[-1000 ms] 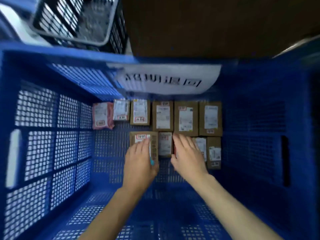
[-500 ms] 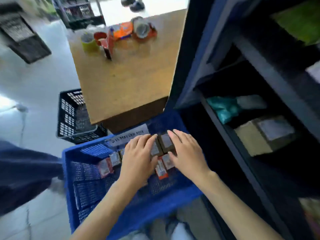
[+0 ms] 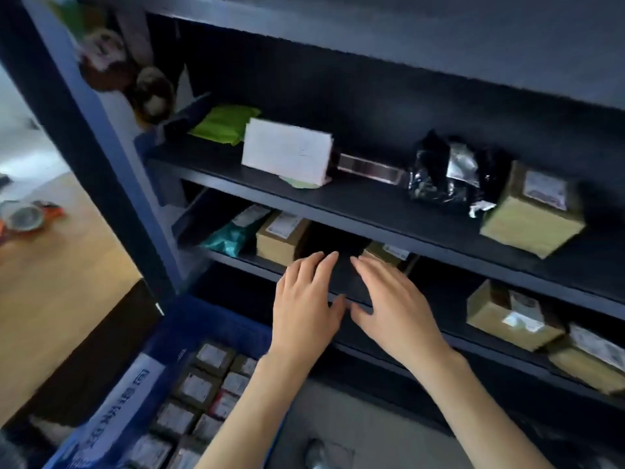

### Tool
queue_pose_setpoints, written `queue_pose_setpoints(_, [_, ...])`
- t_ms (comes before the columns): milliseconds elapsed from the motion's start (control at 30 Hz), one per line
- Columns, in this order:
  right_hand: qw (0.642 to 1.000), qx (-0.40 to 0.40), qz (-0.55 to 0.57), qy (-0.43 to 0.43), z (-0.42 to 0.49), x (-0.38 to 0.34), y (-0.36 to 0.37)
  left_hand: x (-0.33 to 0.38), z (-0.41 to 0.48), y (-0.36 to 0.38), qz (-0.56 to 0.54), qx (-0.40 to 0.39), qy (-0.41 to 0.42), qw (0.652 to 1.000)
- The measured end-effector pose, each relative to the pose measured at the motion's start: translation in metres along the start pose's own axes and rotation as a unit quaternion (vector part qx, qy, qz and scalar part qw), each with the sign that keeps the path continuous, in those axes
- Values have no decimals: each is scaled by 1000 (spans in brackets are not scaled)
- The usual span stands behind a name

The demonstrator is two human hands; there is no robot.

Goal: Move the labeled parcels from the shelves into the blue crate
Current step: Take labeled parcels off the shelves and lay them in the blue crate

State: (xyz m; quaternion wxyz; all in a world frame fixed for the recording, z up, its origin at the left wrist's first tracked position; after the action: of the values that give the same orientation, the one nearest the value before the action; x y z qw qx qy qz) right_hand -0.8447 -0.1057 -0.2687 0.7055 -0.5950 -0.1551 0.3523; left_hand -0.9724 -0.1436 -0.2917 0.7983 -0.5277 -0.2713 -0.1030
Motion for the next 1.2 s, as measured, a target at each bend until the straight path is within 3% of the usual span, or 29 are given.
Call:
queue_pose_setpoints(367, [953,130,-64,266,-180,137,-137,230,-29,62,-68,-72,224,969])
queue_pose_setpoints(600, [929,179,-63,317,-260,207,-183,333,-55,115,-85,-97,260,957])
queue_pose_setpoints(867, [954,170,-21,246,-243,272,-178,349,-41,148,-60,-98,169,979])
queue_pose_setpoints(1033, [967,142,61,204,-190,285,-154,310,9,148,-76,-124,33,989])
queue_pose_setpoints(1200, [957,151,125,213,-124,311,-133,263,85,150,-100,-79,-75,989])
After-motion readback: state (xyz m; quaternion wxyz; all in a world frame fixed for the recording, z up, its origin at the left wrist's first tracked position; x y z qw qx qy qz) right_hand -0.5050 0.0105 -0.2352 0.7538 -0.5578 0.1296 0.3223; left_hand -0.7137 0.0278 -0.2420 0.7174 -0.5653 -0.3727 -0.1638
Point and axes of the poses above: each hand's wrist, its own z-axis towards the middle knuckle, its own y-axis out of the palm, x = y × z, the point moved 6 cm from there along z, towards the middle knuckle, and after that the axes turned 7 degrees about -y, right-handed, at the moved point
